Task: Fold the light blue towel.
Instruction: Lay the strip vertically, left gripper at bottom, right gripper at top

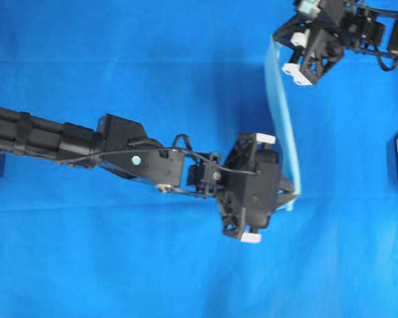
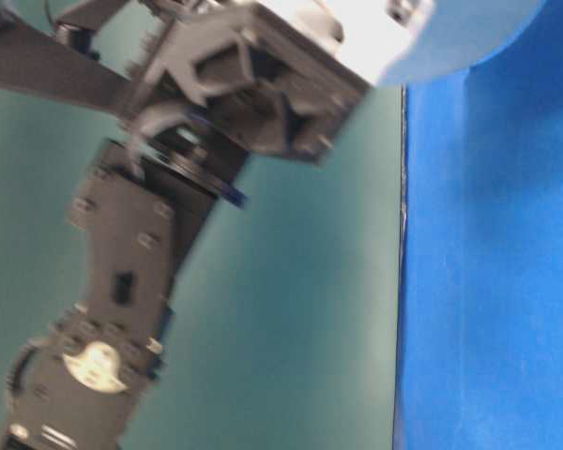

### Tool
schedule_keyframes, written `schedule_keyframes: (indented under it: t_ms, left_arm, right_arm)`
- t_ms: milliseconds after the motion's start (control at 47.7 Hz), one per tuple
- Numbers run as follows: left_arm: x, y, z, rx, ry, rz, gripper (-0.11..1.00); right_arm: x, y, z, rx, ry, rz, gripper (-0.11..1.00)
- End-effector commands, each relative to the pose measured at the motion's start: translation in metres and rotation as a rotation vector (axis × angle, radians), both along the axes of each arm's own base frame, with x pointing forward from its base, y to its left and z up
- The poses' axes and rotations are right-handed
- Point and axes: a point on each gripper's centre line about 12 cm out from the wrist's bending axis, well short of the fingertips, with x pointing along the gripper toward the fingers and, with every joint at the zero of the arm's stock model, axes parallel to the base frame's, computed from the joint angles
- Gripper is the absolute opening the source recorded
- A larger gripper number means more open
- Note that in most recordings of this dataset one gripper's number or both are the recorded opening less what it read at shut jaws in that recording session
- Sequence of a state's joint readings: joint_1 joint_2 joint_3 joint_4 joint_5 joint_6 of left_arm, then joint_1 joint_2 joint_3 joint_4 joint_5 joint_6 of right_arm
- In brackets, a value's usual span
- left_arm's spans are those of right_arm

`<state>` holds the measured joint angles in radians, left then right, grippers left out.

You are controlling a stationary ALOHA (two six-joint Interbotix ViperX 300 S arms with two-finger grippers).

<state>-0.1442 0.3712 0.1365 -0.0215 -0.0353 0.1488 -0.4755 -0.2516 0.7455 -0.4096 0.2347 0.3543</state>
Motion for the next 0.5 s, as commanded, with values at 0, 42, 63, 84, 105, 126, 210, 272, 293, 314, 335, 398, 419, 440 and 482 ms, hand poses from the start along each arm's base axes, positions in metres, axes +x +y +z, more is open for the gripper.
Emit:
schedule_keyframes:
  t_ms: [0,42,63,84,105,126,210,272,293,314,335,398,419,440,482]
  left_arm:
    - [-0.014,-0.008,0.019,-0.013,-0.032,-0.015,0.03]
    - [-0.02,-0.009,0.015,-0.018,-0.02,-0.015,0.03]
    - [-0.024,-0.009,0.012,-0.022,-0.012,-0.014,0.03]
    - [-0.028,-0.01,0.009,-0.028,-0.003,-0.013,0.03]
    - [-0.031,-0.01,0.008,-0.034,-0.001,-0.011,0.03]
    - [-0.034,-0.01,0.007,-0.04,0.003,-0.009,0.03]
    - [-0.049,-0.01,-0.002,-0.082,0.026,0.011,0.03]
    - [-0.06,-0.008,-0.008,-0.107,0.044,0.027,0.03]
    - [-0.063,-0.007,-0.01,-0.114,0.048,0.032,0.03]
    - [-0.067,-0.007,-0.012,-0.119,0.053,0.035,0.03]
    - [-0.07,-0.006,-0.013,-0.122,0.058,0.037,0.03]
    - [-0.081,-0.004,-0.02,-0.13,0.08,0.045,0.03]
    - [-0.083,-0.004,-0.021,-0.131,0.081,0.046,0.03]
    - [-0.085,-0.003,-0.022,-0.131,0.088,0.048,0.03]
    - [-0.089,-0.003,-0.024,-0.131,0.091,0.049,0.03]
  right_arm:
    - [0.013,-0.016,0.006,-0.02,-0.052,-0.008,0.01]
    - [0.02,-0.018,0.001,-0.014,-0.056,0.001,0.01]
    - [0.027,-0.019,-0.003,-0.012,-0.059,0.01,0.01]
    - [0.031,-0.02,-0.005,-0.009,-0.062,0.014,0.01]
    - [0.035,-0.021,-0.007,-0.008,-0.063,0.018,0.01]
    - [0.039,-0.022,-0.01,-0.006,-0.063,0.022,0.01]
    - [0.055,-0.024,-0.018,-0.001,-0.064,0.043,0.01]
    - [0.066,-0.024,-0.02,0.0,-0.066,0.055,0.01]
    - [0.069,-0.024,-0.022,0.001,-0.063,0.058,0.01]
    - [0.072,-0.024,-0.022,0.001,-0.063,0.062,0.01]
    - [0.074,-0.024,-0.022,0.002,-0.065,0.063,0.01]
    - [0.082,-0.024,-0.023,0.0,-0.066,0.073,0.01]
    - [0.083,-0.024,-0.023,0.001,-0.066,0.072,0.01]
    - [0.084,-0.024,-0.023,0.0,-0.066,0.074,0.01]
    - [0.085,-0.025,-0.023,-0.001,-0.067,0.074,0.01]
